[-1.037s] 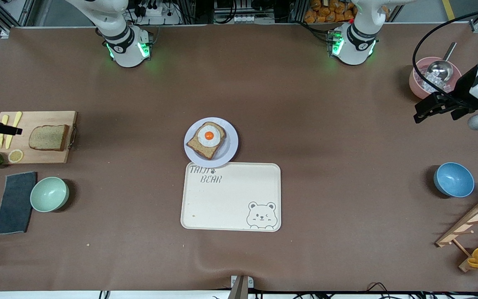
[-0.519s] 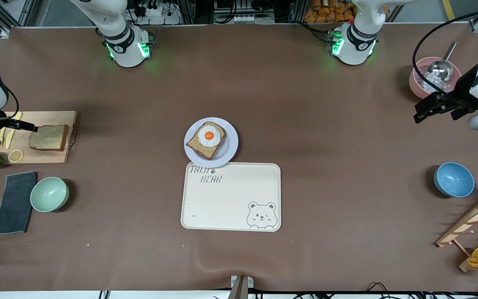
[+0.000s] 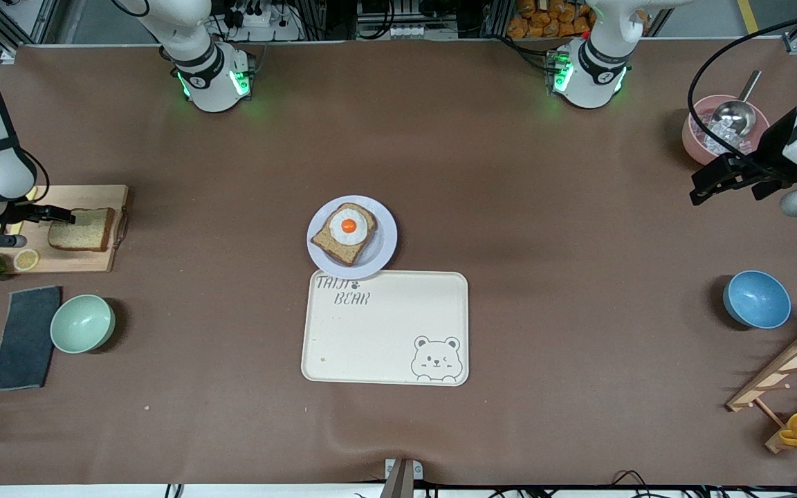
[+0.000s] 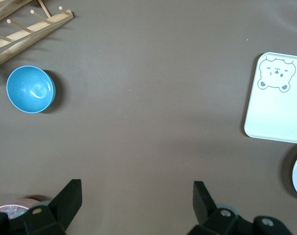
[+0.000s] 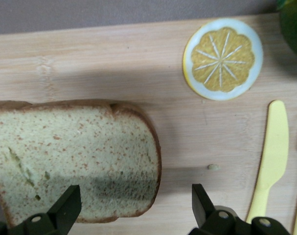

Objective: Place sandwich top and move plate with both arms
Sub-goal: 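Lower the right gripper and grasp the bread slice edge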

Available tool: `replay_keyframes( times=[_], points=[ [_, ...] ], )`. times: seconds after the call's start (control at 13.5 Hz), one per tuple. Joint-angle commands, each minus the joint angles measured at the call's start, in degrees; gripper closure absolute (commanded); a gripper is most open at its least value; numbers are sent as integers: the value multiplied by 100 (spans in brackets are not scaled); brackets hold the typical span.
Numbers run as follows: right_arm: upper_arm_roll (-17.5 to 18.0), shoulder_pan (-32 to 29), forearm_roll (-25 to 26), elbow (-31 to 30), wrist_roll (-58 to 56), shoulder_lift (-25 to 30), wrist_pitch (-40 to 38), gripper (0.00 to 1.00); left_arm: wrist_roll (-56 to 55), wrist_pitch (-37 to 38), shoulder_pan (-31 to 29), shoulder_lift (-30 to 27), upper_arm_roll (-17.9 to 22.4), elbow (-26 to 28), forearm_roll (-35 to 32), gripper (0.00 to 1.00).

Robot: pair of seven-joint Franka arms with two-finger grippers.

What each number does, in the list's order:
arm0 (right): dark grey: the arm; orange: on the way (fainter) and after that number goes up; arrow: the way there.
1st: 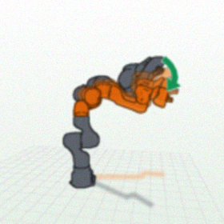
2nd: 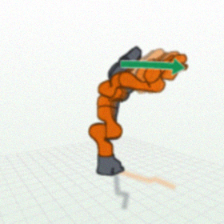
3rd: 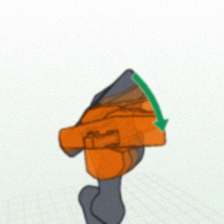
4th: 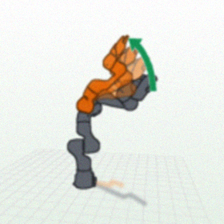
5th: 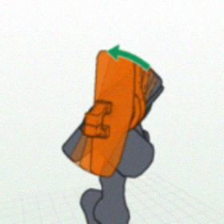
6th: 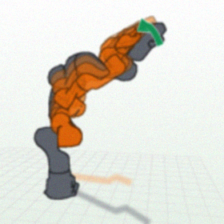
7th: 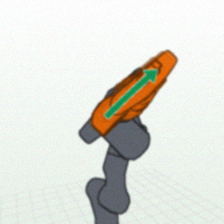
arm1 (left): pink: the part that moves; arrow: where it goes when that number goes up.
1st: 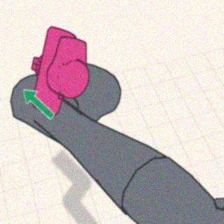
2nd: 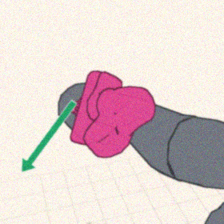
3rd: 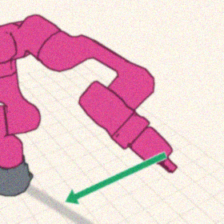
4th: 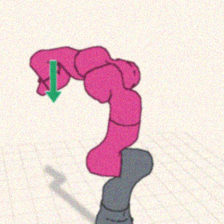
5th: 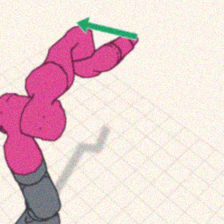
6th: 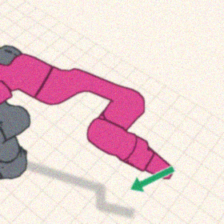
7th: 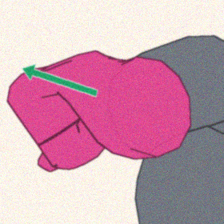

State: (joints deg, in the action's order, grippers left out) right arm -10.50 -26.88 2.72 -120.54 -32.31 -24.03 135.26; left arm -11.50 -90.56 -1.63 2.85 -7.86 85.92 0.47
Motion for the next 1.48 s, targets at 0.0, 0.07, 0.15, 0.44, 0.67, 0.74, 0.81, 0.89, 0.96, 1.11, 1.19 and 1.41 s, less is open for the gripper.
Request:
replay_keyframes(
  times=[0.0,0.07,0.15,0.44,0.67,0.74,0.81,0.89,0.96,1.11,1.19,1.41],
  points=[
    [92,-141,-35,144,-353,-40,-26,0,-72,48,5,23,-32,-85,-100,0],
    [109,-272,-52,206,-573,-101,-26,0,-106,48,5,23,-32,-76,-109,0],
    [118,-395,-157,276,-784,-198,-35,0,-107,48,5,23,-32,-76,-118,0],
    [118,-414,-816,320,-1032,-295,-88,0,-133,48,5,23,-32,-67,-109,0],
    [118,-397,-966,487,-979,-383,-105,0,-133,48,5,23,-32,-67,-118,0],
    [118,-397,-975,522,-970,-435,-218,0,-133,48,5,23,-32,-67,-118,0],
    [118,-405,-1114,618,-970,-514,-333,0,-133,48,-3,23,-32,-67,-109,0],
    [110,-405,-1238,689,-979,-576,-456,0,-133,48,-4,23,-32,-67,-109,0],
    [110,-405,-1256,724,-970,-594,-518,0,-133,48,5,23,-32,-67,-109,0],
    [110,-414,-1265,725,-970,-603,-527,29,-133,48,5,23,-32,-67,-109,0],
    [110,-414,-1256,725,-979,-603,-527,68,-133,48,5,23,-32,-67,-109,0],
    [110,-423,-1256,725,-979,-603,-562,100,-133,48,5,23,-32,-67,-109,0]
  ],
)
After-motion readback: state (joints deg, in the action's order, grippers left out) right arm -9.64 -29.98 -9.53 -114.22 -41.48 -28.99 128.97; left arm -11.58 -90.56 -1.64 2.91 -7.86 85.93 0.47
